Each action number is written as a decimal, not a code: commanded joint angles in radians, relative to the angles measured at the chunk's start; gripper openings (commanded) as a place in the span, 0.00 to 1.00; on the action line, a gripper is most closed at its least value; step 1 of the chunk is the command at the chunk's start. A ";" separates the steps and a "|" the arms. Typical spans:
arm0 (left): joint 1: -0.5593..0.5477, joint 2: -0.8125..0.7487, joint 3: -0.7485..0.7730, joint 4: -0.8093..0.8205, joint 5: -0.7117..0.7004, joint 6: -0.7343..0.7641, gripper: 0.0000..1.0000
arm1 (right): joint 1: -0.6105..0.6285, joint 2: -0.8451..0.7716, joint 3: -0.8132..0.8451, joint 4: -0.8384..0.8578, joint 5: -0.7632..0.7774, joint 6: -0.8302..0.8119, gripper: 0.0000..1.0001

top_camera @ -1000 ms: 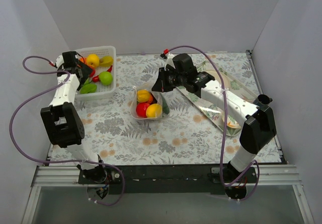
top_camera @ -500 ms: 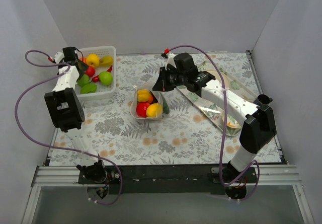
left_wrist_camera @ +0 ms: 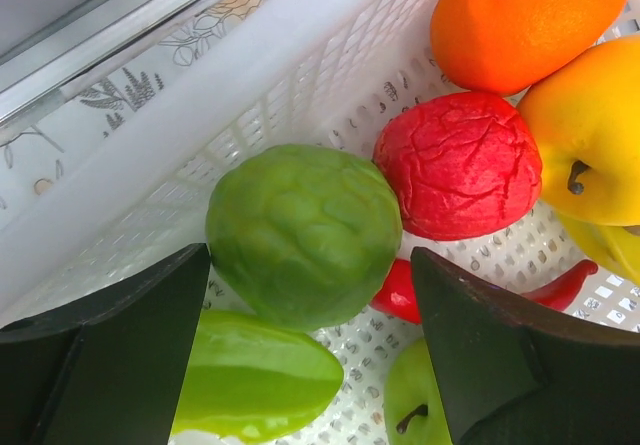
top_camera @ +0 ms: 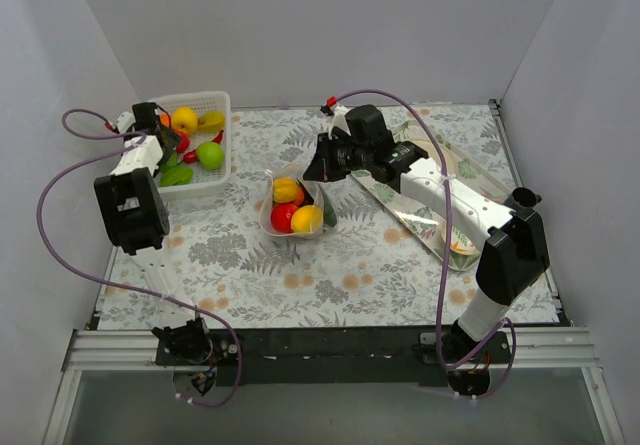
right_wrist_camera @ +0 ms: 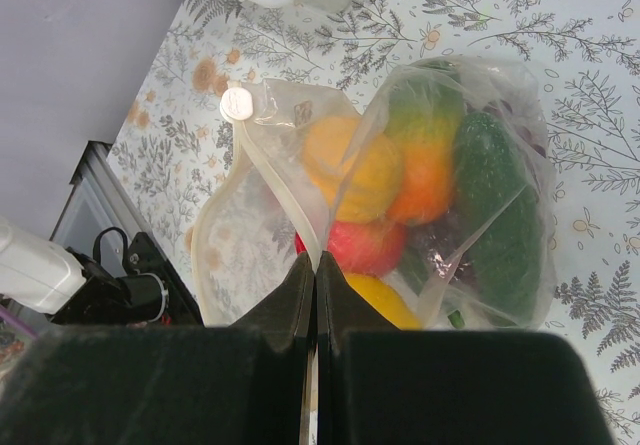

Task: Place the food in the zip-top bag and seal the zipper
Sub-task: Pick up the fake fruit from the bin.

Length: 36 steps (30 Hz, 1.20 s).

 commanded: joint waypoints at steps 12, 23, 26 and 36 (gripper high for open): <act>0.001 -0.043 -0.044 0.117 0.045 0.037 0.34 | -0.003 0.001 0.002 0.032 -0.020 -0.009 0.01; 0.001 -0.210 -0.056 0.053 0.099 0.102 0.32 | -0.005 0.003 0.002 0.039 -0.019 -0.003 0.01; 0.001 -0.259 -0.073 0.047 0.132 0.105 0.32 | -0.005 0.003 -0.002 0.042 -0.012 -0.001 0.01; -0.015 -0.463 -0.179 0.033 0.499 0.074 0.32 | -0.005 0.050 0.066 0.010 0.006 0.011 0.01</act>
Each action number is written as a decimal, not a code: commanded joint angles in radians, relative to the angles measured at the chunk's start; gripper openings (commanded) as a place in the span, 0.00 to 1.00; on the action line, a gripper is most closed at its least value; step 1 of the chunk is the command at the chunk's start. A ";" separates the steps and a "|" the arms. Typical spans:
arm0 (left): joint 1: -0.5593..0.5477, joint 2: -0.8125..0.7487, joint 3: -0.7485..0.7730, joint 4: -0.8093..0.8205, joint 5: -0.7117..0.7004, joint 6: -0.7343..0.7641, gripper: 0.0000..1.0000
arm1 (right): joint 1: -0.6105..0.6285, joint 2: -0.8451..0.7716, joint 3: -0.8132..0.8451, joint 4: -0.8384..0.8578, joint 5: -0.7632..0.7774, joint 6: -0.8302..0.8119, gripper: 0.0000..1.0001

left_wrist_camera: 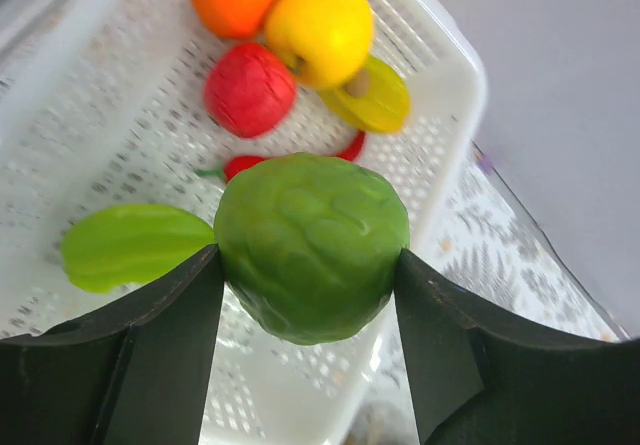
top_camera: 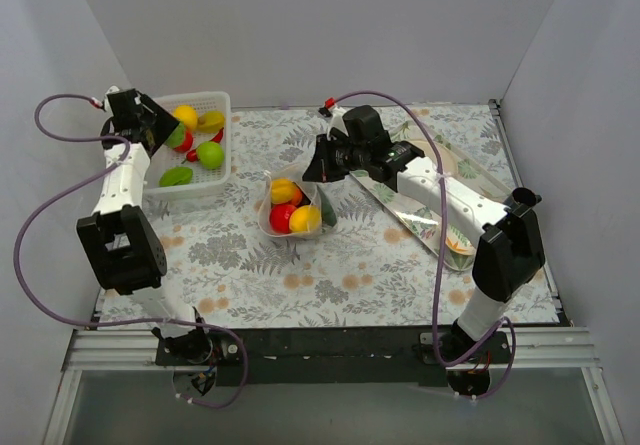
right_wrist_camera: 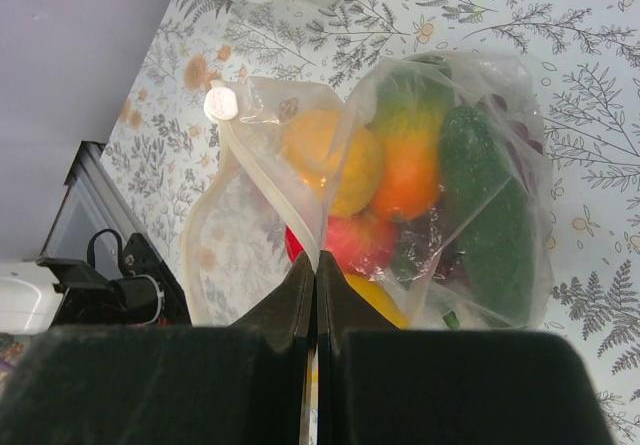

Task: Place the food in the zip-top bag and seal the zipper
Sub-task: Pick up the fake fruit from the bin, then place the fake fruit in the zipper food storage bag.

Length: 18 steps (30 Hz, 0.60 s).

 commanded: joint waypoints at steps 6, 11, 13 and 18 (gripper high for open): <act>-0.057 -0.315 -0.212 0.000 0.450 0.017 0.33 | -0.002 0.075 0.154 -0.027 0.039 0.007 0.01; -0.073 -0.482 -0.332 -0.013 0.536 0.037 0.33 | -0.002 0.110 0.208 -0.050 0.088 0.017 0.01; -0.076 -0.542 -0.351 -0.015 0.585 0.037 0.33 | 0.000 0.115 0.209 -0.050 0.104 0.028 0.01; -0.117 -0.622 -0.404 -0.017 0.677 0.023 0.34 | 0.003 0.131 0.212 -0.054 0.138 0.045 0.01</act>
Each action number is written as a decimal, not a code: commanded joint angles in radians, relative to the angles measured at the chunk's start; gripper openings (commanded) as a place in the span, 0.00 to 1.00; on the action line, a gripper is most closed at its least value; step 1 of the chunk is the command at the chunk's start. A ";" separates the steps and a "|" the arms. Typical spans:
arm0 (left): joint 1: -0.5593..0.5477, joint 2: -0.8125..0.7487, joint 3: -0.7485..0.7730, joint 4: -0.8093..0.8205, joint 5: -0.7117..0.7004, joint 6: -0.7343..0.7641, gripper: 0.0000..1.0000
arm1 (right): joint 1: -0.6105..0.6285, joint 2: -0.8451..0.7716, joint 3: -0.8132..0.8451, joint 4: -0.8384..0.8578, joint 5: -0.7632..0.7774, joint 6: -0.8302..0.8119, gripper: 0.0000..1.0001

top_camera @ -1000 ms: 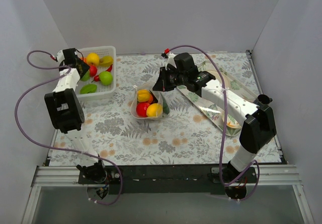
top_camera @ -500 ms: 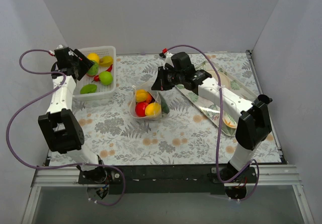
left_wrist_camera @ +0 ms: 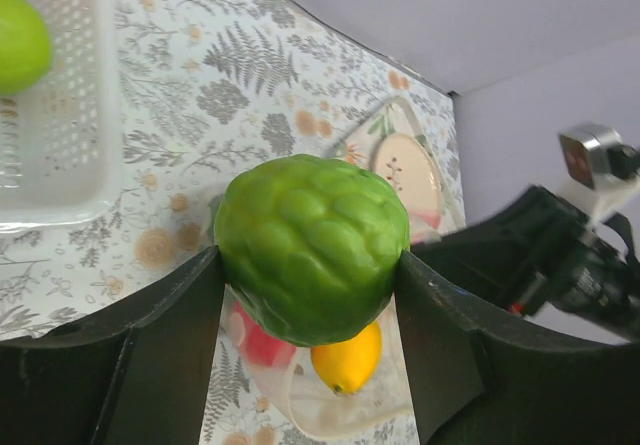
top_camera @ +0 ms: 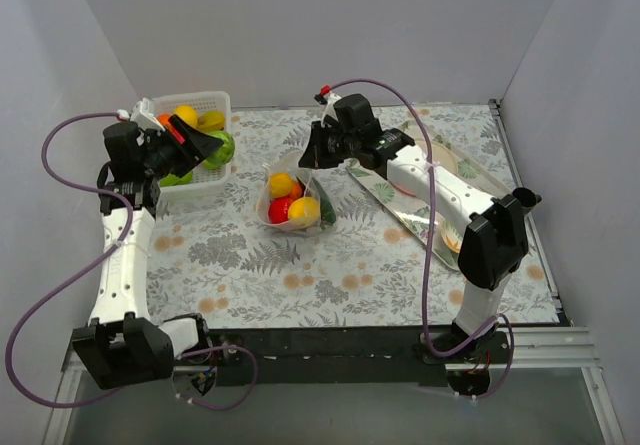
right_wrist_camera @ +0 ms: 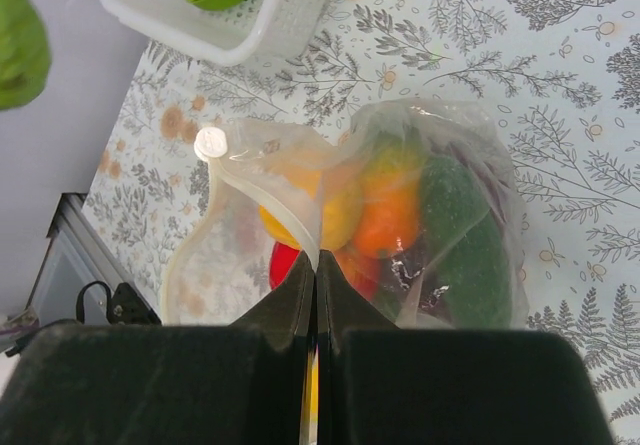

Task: Place the food in the zip-top bag and seal the zipper
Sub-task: Place the fake fruit in the zipper food storage bag.

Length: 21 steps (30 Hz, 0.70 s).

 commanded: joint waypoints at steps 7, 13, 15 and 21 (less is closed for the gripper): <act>-0.212 -0.091 -0.081 0.004 0.123 0.021 0.35 | 0.015 0.045 0.102 -0.030 0.095 0.033 0.01; -0.294 -0.051 -0.075 0.018 0.129 0.013 0.35 | 0.021 0.042 0.126 -0.047 0.121 0.039 0.01; -0.324 -0.028 -0.060 0.010 0.112 0.021 0.35 | 0.024 0.039 0.141 -0.056 0.127 0.039 0.01; -0.397 0.069 -0.041 0.010 0.063 0.030 0.37 | 0.027 0.017 0.149 -0.068 0.140 0.033 0.01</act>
